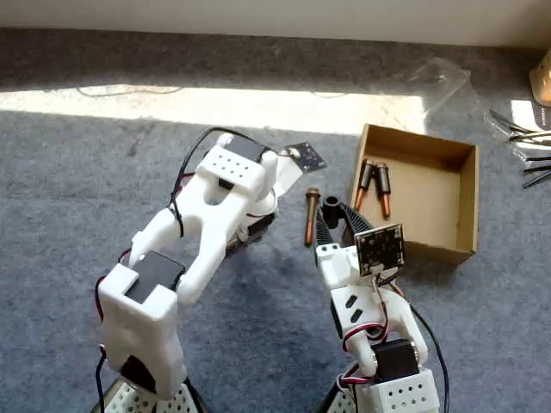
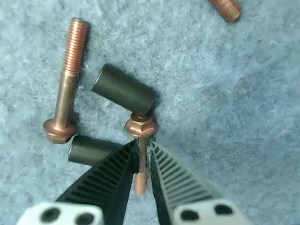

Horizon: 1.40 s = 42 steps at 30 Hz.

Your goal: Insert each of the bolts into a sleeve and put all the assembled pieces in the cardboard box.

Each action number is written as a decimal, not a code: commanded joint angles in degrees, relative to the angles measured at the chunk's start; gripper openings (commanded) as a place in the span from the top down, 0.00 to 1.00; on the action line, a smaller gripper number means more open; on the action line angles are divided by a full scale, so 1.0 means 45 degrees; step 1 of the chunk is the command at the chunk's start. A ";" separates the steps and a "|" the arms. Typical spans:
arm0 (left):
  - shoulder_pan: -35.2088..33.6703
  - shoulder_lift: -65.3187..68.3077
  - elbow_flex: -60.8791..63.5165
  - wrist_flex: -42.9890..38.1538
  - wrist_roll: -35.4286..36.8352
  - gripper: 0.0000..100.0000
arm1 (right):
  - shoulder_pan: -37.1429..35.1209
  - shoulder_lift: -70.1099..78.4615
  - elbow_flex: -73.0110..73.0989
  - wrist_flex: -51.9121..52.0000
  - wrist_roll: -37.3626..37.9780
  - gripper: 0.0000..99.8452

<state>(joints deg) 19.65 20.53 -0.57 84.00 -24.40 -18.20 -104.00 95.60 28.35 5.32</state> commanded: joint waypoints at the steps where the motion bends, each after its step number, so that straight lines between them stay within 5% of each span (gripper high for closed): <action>1: 0.0088 0.0186 -0.0987 0.0137 0.0000 0.95 | 0.0107 -0.0205 0.1592 -0.0361 -0.0039 0.97; 10: -0.1104 0.0322 -0.1045 0.0117 -0.0020 0.90 | 0.0127 -0.0205 0.1592 -0.0361 -0.0039 0.97; 27: -0.0518 0.0361 0.0400 -0.0020 -0.0117 0.90 | 0.0127 -0.0205 0.1592 -0.0361 -0.0039 0.97; 42: -0.0459 0.0361 0.1455 -0.2598 -0.0078 0.90 | 0.0147 -0.0205 0.1592 -0.0361 -0.0020 0.97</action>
<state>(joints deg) 16.66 22.90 6.29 74.42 -24.48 -18.20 -104.00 95.60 28.35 5.32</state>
